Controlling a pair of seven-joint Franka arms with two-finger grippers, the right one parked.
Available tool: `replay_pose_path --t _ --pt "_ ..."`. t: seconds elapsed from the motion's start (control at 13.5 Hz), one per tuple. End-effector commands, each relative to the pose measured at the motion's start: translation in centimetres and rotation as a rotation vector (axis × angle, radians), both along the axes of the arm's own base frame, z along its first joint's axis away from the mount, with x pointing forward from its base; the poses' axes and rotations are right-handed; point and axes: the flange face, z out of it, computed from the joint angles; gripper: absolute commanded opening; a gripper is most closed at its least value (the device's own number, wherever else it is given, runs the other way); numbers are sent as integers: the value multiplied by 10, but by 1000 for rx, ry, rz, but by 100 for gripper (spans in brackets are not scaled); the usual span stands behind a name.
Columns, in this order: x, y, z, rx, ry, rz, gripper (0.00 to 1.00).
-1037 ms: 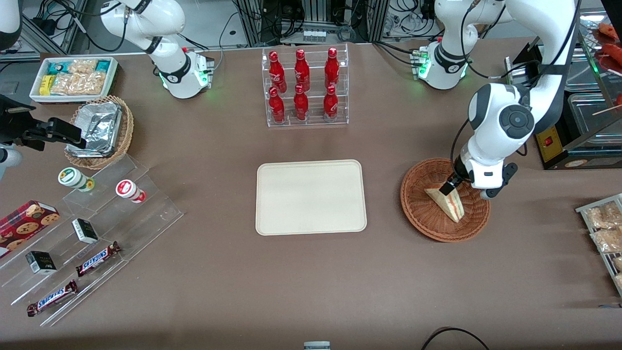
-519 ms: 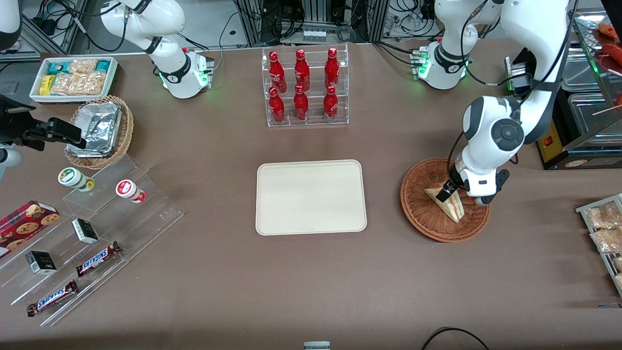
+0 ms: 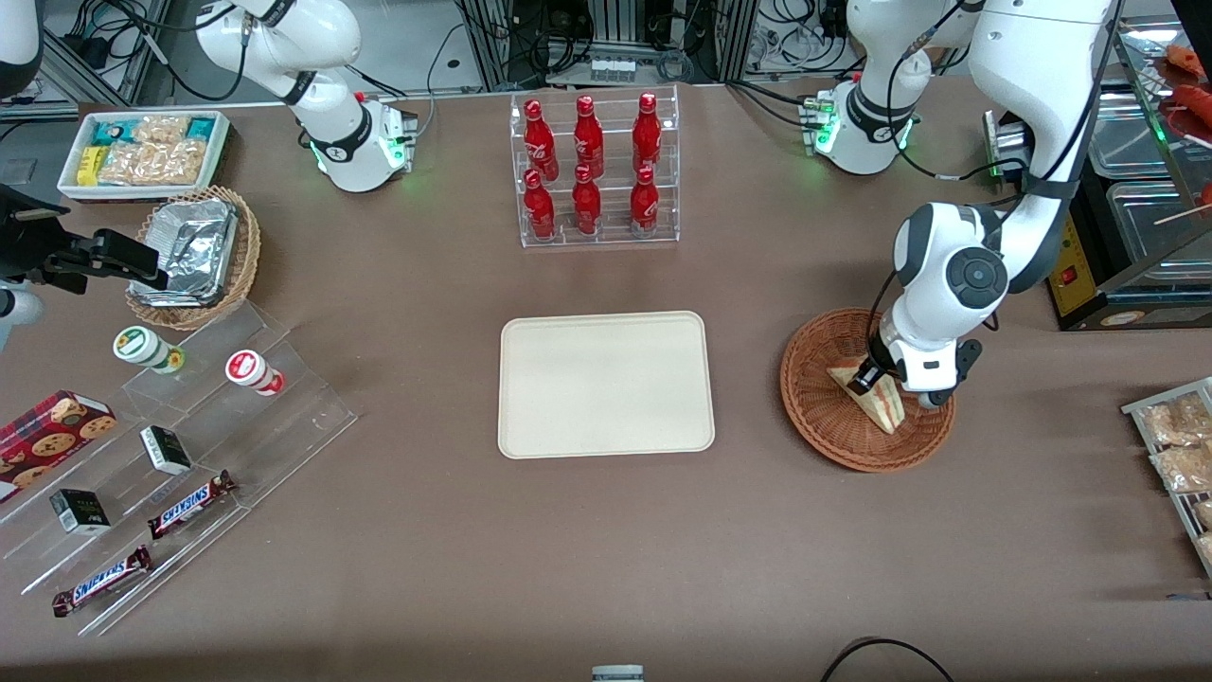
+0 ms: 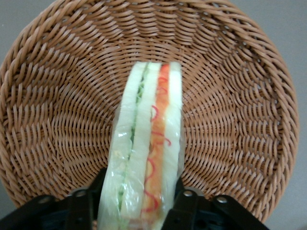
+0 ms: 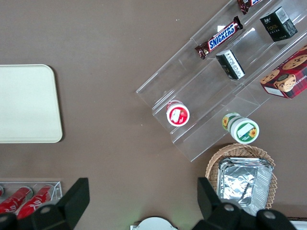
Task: Place sandwich from basket to tray
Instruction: 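Close the left gripper on the sandwich's upright edge and lift it, then carry the held sandwich from the basket over the cream tray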
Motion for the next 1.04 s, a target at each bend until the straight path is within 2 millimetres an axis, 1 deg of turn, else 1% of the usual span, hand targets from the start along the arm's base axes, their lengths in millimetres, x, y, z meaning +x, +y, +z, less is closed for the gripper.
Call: replay_pose_path --t 0.0,0.07,0.22,0.3,0.37,0.44,0.52,0.59,0.67,0.89,0.96 --pt "5 -6 26 16 28 -76 0" --pt "9 -12 35 18 34 -93 0" --pt "21 -23 62 25 76 -125 0" --pt "25 -36 76 26 98 -182 0" --pt "27 -51 85 25 115 -247 0" --pt "27 -69 91 24 107 -292 0" --pt "27 -87 94 23 100 -320 0" --pt "27 -111 94 21 90 -359 0" --pt "25 -138 90 18 89 -401 0" --pt "30 -223 73 1 75 -553 0" --pt "27 -249 66 -2 75 -577 0"
